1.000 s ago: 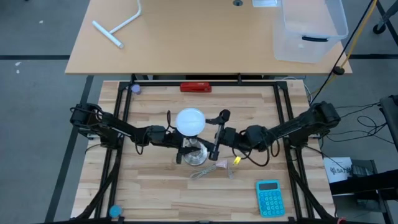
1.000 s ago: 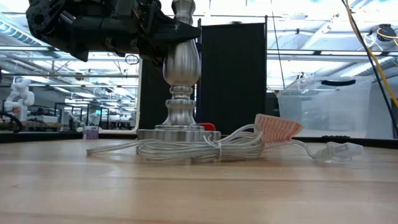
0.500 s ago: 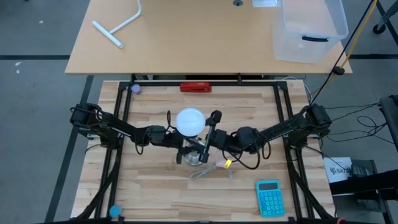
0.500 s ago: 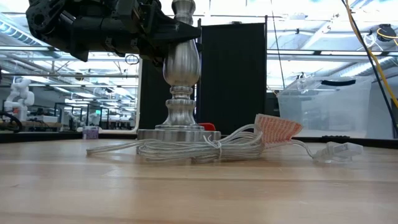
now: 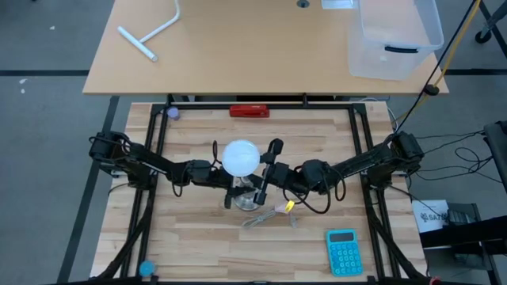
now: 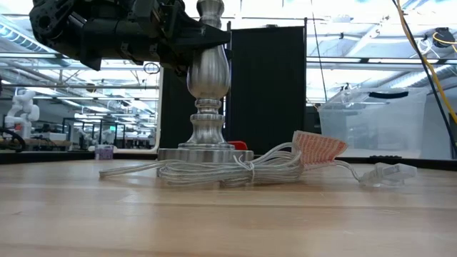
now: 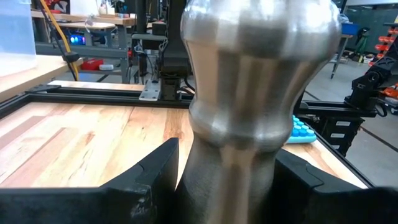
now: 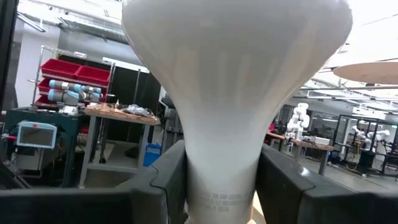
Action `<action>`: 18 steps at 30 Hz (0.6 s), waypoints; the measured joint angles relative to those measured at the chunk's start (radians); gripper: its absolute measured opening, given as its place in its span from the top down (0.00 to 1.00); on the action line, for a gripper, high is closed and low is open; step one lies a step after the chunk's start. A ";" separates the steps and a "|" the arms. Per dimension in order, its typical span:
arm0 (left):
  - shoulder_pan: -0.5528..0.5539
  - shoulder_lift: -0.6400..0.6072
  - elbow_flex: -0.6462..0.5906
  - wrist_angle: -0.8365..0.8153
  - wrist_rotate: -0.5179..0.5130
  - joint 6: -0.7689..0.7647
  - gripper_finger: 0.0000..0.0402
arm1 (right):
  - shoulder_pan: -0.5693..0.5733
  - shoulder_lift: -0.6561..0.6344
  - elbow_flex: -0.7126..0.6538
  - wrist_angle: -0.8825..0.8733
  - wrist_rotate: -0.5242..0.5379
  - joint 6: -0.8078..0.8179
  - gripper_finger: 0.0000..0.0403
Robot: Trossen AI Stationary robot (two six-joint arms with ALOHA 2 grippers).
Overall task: Screw lightbulb
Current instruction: Remove the white lightbulb from the silver lamp
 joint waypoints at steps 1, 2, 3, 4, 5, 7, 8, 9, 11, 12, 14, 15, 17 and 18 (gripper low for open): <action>0.000 0.000 0.000 0.000 0.000 0.000 0.53 | 0.000 -0.001 0.000 -0.004 -0.001 0.000 0.65; 0.000 0.000 0.000 0.000 0.000 0.000 0.53 | -0.001 -0.002 0.000 -0.009 -0.003 -0.001 0.65; 0.000 0.000 0.000 0.000 0.000 0.000 0.53 | -0.002 -0.006 0.000 -0.017 -0.006 -0.001 0.65; -0.002 0.000 0.000 0.000 -0.001 0.000 0.53 | -0.005 -0.012 0.000 -0.037 -0.019 0.001 0.65; -0.005 0.000 0.000 0.001 -0.003 0.001 0.53 | -0.010 -0.021 0.000 -0.064 -0.045 0.014 0.65; -0.008 0.000 0.000 0.000 -0.007 0.001 0.53 | -0.029 -0.044 0.000 -0.127 -0.114 0.070 0.65; -0.008 0.000 0.000 0.001 -0.007 0.003 0.53 | -0.041 -0.055 0.000 -0.153 -0.151 0.099 0.65; -0.008 0.000 0.000 0.001 -0.007 0.005 0.53 | -0.053 -0.066 0.000 -0.181 -0.187 0.121 0.65; -0.008 0.000 0.000 0.001 -0.006 0.007 0.53 | -0.076 -0.085 0.000 -0.226 -0.255 0.162 0.65; -0.008 0.000 0.000 0.002 -0.006 0.007 0.53 | -0.087 -0.091 0.001 -0.243 -0.289 0.179 0.65; -0.008 0.000 0.000 0.003 -0.006 0.008 0.53 | -0.109 -0.102 0.001 -0.265 -0.357 0.203 0.65; -0.008 0.000 0.000 0.003 -0.006 0.009 0.53 | -0.120 -0.105 0.001 -0.273 -0.397 0.211 0.65; -0.008 0.000 0.000 0.003 -0.006 0.011 0.53 | -0.141 -0.106 0.001 -0.273 -0.473 0.230 0.65; -0.008 0.000 0.000 0.003 -0.004 0.011 0.53 | -0.152 -0.106 0.001 -0.275 -0.509 0.240 0.65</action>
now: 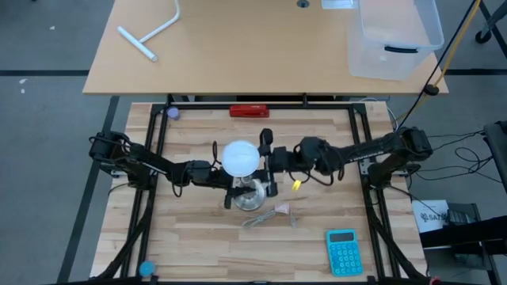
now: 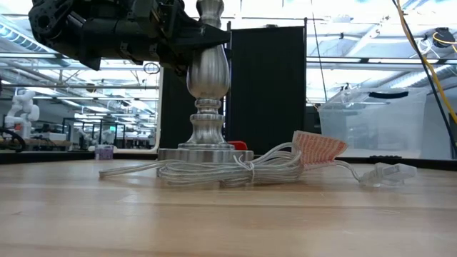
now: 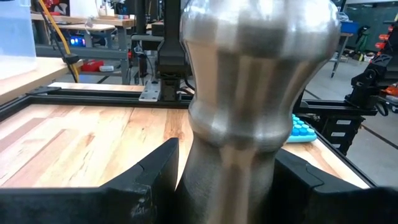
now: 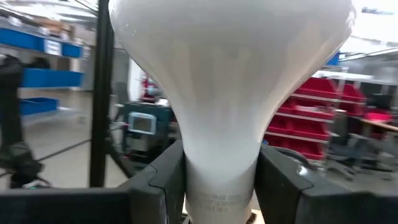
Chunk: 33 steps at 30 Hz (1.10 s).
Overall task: Screw lightbulb
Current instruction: Remove the white lightbulb from the silver lamp
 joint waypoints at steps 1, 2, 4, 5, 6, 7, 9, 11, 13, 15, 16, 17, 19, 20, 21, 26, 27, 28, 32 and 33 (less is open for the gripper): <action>0.000 0.000 0.000 0.000 0.004 0.001 0.53 | -0.012 0.000 0.000 0.000 -0.031 0.011 0.65; 0.000 0.000 0.000 0.000 0.005 0.001 0.53 | -0.023 0.000 0.000 -0.001 -0.060 0.024 0.65; 0.000 0.000 0.000 0.000 0.006 0.000 0.53 | -0.050 0.000 0.000 -0.001 -0.129 0.053 0.65; 0.000 0.000 0.001 0.001 0.007 0.000 0.53 | -0.064 0.000 0.000 -0.001 -0.170 0.070 0.65; 0.000 0.000 0.001 0.001 0.007 0.001 0.53 | -0.079 0.000 0.000 0.000 -0.215 0.088 0.65; 0.000 0.000 0.001 0.002 0.008 0.000 0.53 | -0.094 0.000 0.000 0.001 -0.264 0.104 0.65; 0.000 0.000 0.001 0.003 0.010 0.001 0.53 | -0.126 0.001 0.001 0.000 -0.357 0.134 0.65; 0.000 0.000 0.002 0.003 0.011 0.000 0.53 | -0.159 0.001 0.001 0.001 -0.431 0.172 0.65; 0.000 0.001 0.002 0.005 0.014 -0.004 0.53 | -0.186 0.001 0.001 0.005 -0.475 0.212 0.65; 0.000 0.001 0.003 0.006 0.015 -0.007 0.53 | -0.201 0.002 0.001 0.016 -0.499 0.233 0.65; 0.000 0.001 0.003 0.006 0.016 -0.007 0.53 | -0.204 0.002 0.000 0.025 -0.505 0.239 0.65; 0.000 0.001 0.003 0.006 0.016 -0.007 0.53 | -0.206 0.003 -0.001 0.034 -0.506 0.241 0.65; 0.000 0.001 0.003 0.006 0.016 -0.005 0.53 | -0.206 0.004 -0.002 0.052 -0.508 0.241 0.65; 0.000 0.001 0.003 0.006 0.016 -0.004 0.53 | -0.206 0.005 -0.001 0.059 -0.515 0.242 0.65; 0.000 0.001 0.003 0.006 0.017 -0.004 0.53 | -0.206 0.005 0.005 0.059 -0.533 0.244 0.65; -0.001 0.000 0.003 0.006 0.017 -0.006 0.53 | -0.203 0.008 0.028 0.050 -0.571 0.246 0.65; -0.001 0.000 0.003 0.005 0.017 -0.007 0.53 | -0.203 0.008 0.030 0.050 -0.575 0.245 0.65; -0.001 0.000 0.003 0.005 0.017 -0.007 0.53 | -0.203 0.008 0.030 0.051 -0.581 0.245 0.65; -0.001 0.000 0.003 0.005 0.017 -0.007 0.53 | -0.203 0.008 0.031 0.054 -0.600 0.244 0.65; -0.001 0.000 0.003 0.006 0.017 -0.007 0.53 | -0.203 0.008 0.032 0.054 -0.605 0.244 0.65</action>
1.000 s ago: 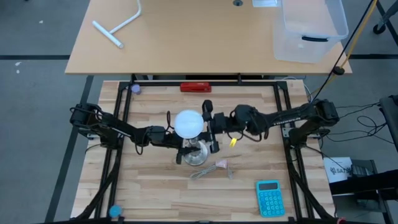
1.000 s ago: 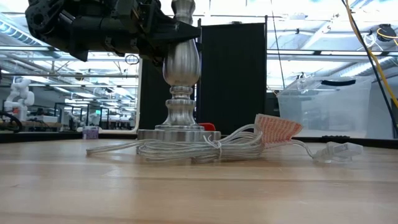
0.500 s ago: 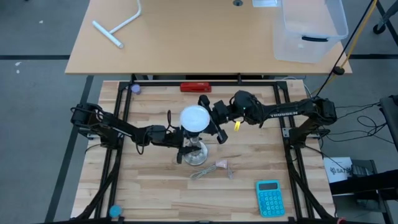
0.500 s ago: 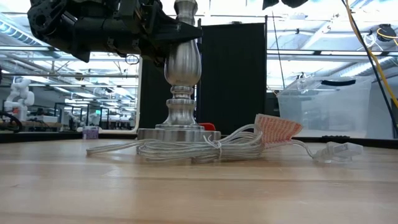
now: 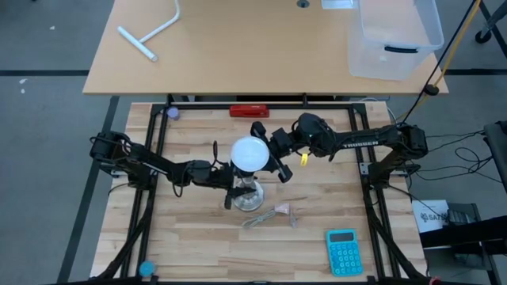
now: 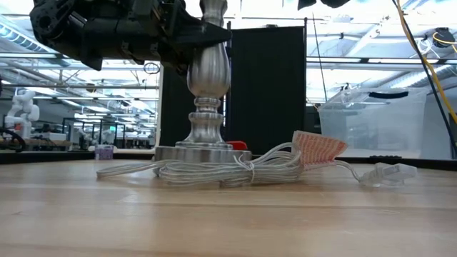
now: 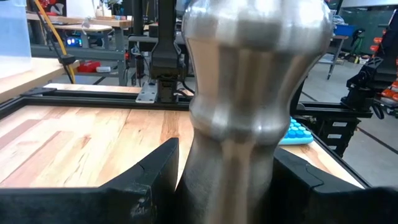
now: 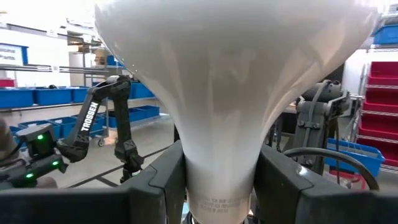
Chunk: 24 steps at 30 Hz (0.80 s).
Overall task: Screw lightbulb
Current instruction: Remove the white lightbulb from the silver lamp
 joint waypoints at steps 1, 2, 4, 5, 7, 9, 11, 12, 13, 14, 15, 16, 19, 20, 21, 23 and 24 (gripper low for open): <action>0.000 0.000 0.000 0.000 0.000 0.000 0.53 | 0.000 0.000 0.001 0.000 -0.010 0.000 0.65; 0.000 0.000 0.000 0.000 0.000 0.000 0.53 | 0.000 0.000 0.001 0.002 -0.019 -0.001 0.65; -0.001 -0.001 0.000 0.000 0.001 0.000 0.53 | 0.000 0.000 0.002 0.004 -0.025 -0.001 0.65; -0.001 -0.001 0.000 0.000 0.001 0.000 0.53 | 0.000 0.000 0.002 0.004 -0.026 -0.001 0.65; -0.001 -0.001 0.000 0.000 0.002 -0.001 0.53 | 0.000 0.000 0.002 0.009 -0.027 0.000 0.65; -0.001 -0.001 0.000 0.000 0.002 -0.001 0.53 | 0.000 0.000 0.002 0.010 -0.024 -0.001 0.65; -0.001 -0.001 0.000 0.000 0.002 -0.001 0.53 | 0.000 0.000 0.002 0.010 -0.022 -0.001 0.64; -0.001 -0.001 0.000 0.000 0.002 -0.003 0.53 | 0.001 0.000 0.002 0.008 -0.022 -0.002 0.64; 0.000 -0.001 0.000 0.000 0.002 -0.003 0.53 | 0.003 0.000 0.003 0.003 -0.020 -0.012 0.63; 0.000 -0.001 0.000 0.000 0.002 -0.004 0.53 | 0.005 0.000 0.004 0.000 -0.015 -0.025 0.62; 0.000 -0.001 0.000 -0.001 0.002 -0.003 0.53 | 0.009 -0.001 0.004 0.000 -0.004 -0.033 0.60; 0.000 -0.001 -0.003 -0.003 0.002 -0.005 0.53 | 0.012 -0.004 0.008 0.011 0.004 -0.035 0.57; 0.000 -0.002 -0.004 -0.009 0.001 -0.015 0.53 | 0.016 -0.018 0.014 0.031 -0.020 -0.030 0.47; 0.000 -0.002 -0.003 -0.011 0.001 -0.015 0.53 | 0.016 -0.017 0.014 0.029 -0.021 -0.025 0.43; 0.000 -0.002 -0.004 -0.011 0.001 -0.015 0.53 | 0.016 -0.013 0.013 0.021 -0.018 -0.019 0.40; 0.000 -0.002 -0.004 -0.012 0.000 -0.012 0.53 | 0.014 -0.007 0.009 0.003 -0.008 -0.015 0.34; 0.000 -0.002 -0.004 -0.013 0.001 -0.013 0.53 | 0.013 -0.006 0.009 0.004 -0.004 -0.017 0.31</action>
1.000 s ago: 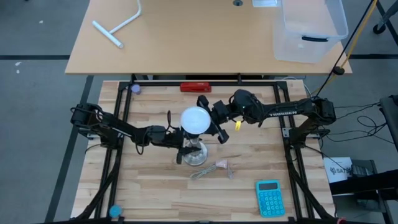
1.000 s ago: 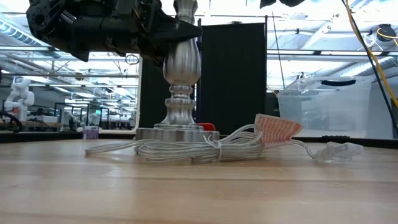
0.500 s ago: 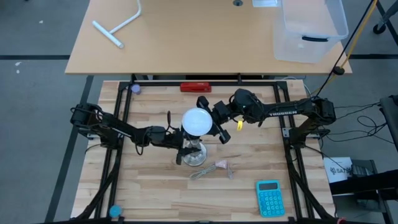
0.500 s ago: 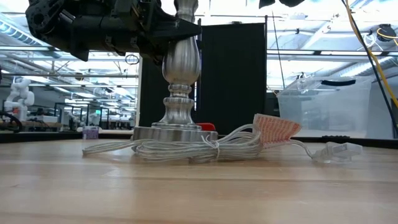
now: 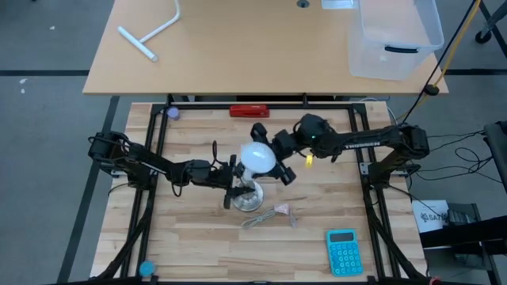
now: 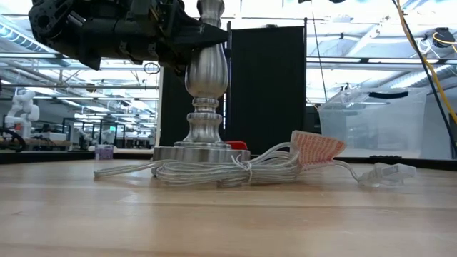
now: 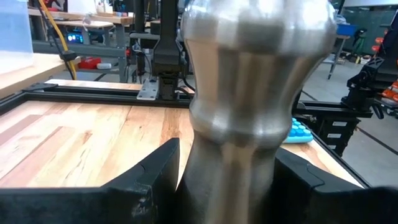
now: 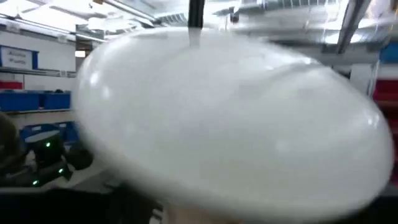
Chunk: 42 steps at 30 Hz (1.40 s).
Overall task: Screw lightbulb
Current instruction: Remove the white lightbulb from the silver lamp
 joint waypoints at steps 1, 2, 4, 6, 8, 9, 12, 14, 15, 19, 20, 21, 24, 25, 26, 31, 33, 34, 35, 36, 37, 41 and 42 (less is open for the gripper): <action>0.000 0.000 0.000 0.000 0.000 0.000 0.53 | -0.001 -0.002 0.000 0.006 0.002 -0.007 0.29; 0.000 0.000 0.000 0.000 0.000 0.001 0.53 | -0.001 -0.004 0.001 0.011 0.001 -0.015 0.27; 0.000 0.000 0.000 0.000 0.000 0.001 0.53 | -0.001 -0.007 0.001 0.009 0.001 -0.024 0.27; 0.000 0.000 0.000 0.000 0.000 0.001 0.53 | 0.000 -0.007 0.001 0.008 0.004 -0.030 0.28; 0.000 0.000 0.000 0.000 0.000 0.002 0.53 | -0.001 -0.009 0.001 0.016 0.023 -0.028 0.32; 0.000 0.000 0.000 0.000 0.000 0.002 0.53 | -0.001 -0.010 0.001 0.017 0.036 -0.027 0.34; 0.000 0.000 0.001 0.000 0.000 0.002 0.53 | -0.001 -0.010 0.000 0.017 0.063 -0.032 0.44; 0.000 0.000 0.001 0.000 0.000 0.003 0.53 | -0.002 -0.010 0.000 0.018 0.064 -0.034 0.52; 0.000 0.000 0.001 0.000 0.000 0.003 0.53 | -0.002 -0.010 0.000 0.022 0.064 -0.039 0.56; 0.000 0.000 0.001 -0.001 0.000 0.003 0.53 | -0.004 -0.014 -0.002 0.025 0.065 -0.054 0.61; 0.000 0.000 0.001 -0.001 0.000 0.004 0.53 | -0.005 -0.015 -0.002 0.027 0.065 -0.055 0.62; 0.000 0.000 0.001 0.000 0.000 0.004 0.53 | -0.009 -0.019 -0.002 0.025 0.064 -0.056 0.62; -0.001 0.000 0.001 -0.003 0.000 0.004 0.53 | -0.026 -0.045 -0.002 -0.021 0.067 -0.082 0.60; -0.004 0.000 0.002 -0.003 0.000 0.004 0.53 | -0.031 -0.060 -0.002 -0.061 0.068 -0.096 0.59; -0.006 0.000 0.001 -0.005 0.000 0.005 0.53 | -0.035 -0.073 -0.002 -0.087 0.070 -0.115 0.59; -0.013 0.000 0.001 -0.002 -0.010 0.012 0.53 | -0.054 -0.179 -0.002 -0.306 0.117 -0.250 0.63; -0.013 0.001 0.001 0.000 -0.027 0.012 0.53 | -0.057 -0.222 -0.004 -0.387 0.165 -0.297 0.63; -0.014 0.001 0.001 0.000 -0.032 0.012 0.53 | -0.057 -0.240 -0.007 -0.417 0.191 -0.311 0.63; -0.014 0.001 0.001 0.000 -0.032 0.013 0.53 | -0.057 -0.258 -0.012 -0.443 0.213 -0.321 0.63; -0.014 0.001 0.001 0.000 -0.032 0.014 0.53 | -0.057 -0.275 -0.019 -0.467 0.234 -0.326 0.62; -0.014 0.001 0.001 0.000 -0.033 0.016 0.53 | -0.057 -0.291 -0.026 -0.487 0.254 -0.332 0.61; -0.014 0.001 0.001 0.000 -0.035 0.018 0.53 | -0.057 -0.345 -0.073 -0.550 0.365 -0.349 0.62; -0.014 0.001 0.001 0.001 -0.035 0.018 0.53 | -0.057 -0.355 -0.088 -0.564 0.392 -0.353 0.63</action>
